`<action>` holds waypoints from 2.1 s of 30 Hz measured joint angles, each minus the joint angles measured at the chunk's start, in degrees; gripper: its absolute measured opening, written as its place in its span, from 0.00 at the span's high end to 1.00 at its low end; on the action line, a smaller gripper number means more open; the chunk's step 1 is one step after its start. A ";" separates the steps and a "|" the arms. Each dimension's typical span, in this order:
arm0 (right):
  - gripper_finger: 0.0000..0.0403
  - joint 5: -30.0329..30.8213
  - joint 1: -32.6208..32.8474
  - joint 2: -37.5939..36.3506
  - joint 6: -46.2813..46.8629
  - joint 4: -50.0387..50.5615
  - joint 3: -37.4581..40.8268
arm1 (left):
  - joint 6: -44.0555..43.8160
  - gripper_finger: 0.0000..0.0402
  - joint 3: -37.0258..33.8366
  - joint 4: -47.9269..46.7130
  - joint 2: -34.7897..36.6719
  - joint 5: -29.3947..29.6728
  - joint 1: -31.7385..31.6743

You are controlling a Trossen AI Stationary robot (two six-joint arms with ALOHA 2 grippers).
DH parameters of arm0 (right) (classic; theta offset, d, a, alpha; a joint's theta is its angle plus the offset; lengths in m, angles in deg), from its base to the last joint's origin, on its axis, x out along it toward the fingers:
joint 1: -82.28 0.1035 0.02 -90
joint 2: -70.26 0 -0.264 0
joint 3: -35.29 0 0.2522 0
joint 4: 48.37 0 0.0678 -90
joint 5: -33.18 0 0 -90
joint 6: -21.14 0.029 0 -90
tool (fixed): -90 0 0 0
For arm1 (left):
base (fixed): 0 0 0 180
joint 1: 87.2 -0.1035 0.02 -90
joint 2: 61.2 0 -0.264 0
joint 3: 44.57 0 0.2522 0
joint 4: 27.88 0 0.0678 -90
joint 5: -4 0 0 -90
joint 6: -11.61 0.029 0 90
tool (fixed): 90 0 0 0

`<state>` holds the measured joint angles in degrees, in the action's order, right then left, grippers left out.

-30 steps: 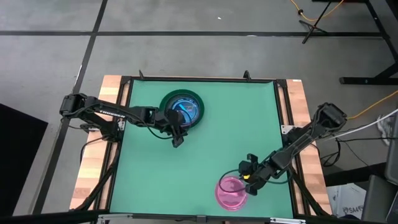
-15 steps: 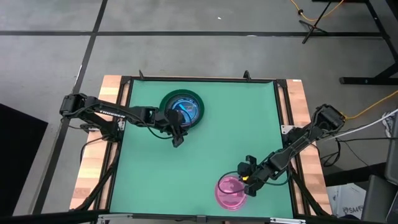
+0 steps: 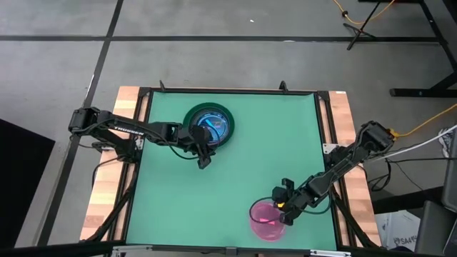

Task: Stack plastic plates
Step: Stack the light pink plate on top of the blue plate

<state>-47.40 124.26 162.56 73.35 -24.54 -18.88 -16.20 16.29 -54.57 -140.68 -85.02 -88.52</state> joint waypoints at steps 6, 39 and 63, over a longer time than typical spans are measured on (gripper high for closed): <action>0.86 0.54 0.04 0.10 0.00 -0.14 -0.04 | 0.01 0.85 0.00 0.00 0.00 0.02 0.00; 1.00 5.45 0.00 0.34 -1.46 -6.48 0.16 | 0.00 0.85 0.00 0.24 0.00 0.04 0.00; 1.00 19.53 -12.07 0.23 -14.63 -7.45 0.14 | -3.61 0.85 0.07 5.41 0.00 0.04 0.00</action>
<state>-27.86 112.19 162.79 58.72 -31.99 -18.74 -19.81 16.35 -49.16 -140.68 -84.98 -88.52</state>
